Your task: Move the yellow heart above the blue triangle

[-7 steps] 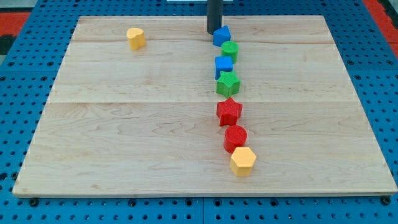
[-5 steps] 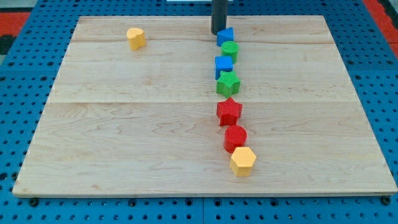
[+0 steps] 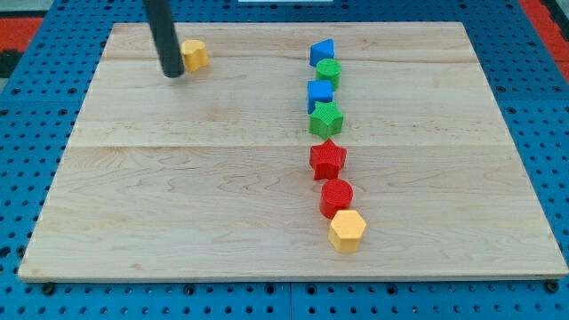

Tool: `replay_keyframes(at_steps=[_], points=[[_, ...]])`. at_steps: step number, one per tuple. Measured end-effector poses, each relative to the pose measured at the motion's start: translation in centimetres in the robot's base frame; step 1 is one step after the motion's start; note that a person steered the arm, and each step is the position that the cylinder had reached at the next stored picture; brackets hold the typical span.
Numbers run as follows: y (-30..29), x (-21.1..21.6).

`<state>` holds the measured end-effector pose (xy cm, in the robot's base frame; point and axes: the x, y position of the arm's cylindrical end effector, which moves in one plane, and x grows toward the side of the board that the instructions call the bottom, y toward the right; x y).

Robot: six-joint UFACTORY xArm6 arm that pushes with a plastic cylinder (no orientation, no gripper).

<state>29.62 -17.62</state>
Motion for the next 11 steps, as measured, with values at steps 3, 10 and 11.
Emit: replay_keyframes(at_steps=[3,10,11], points=[[6.2,-2.4],[13.6,-7.6],[17.4,-7.6]])
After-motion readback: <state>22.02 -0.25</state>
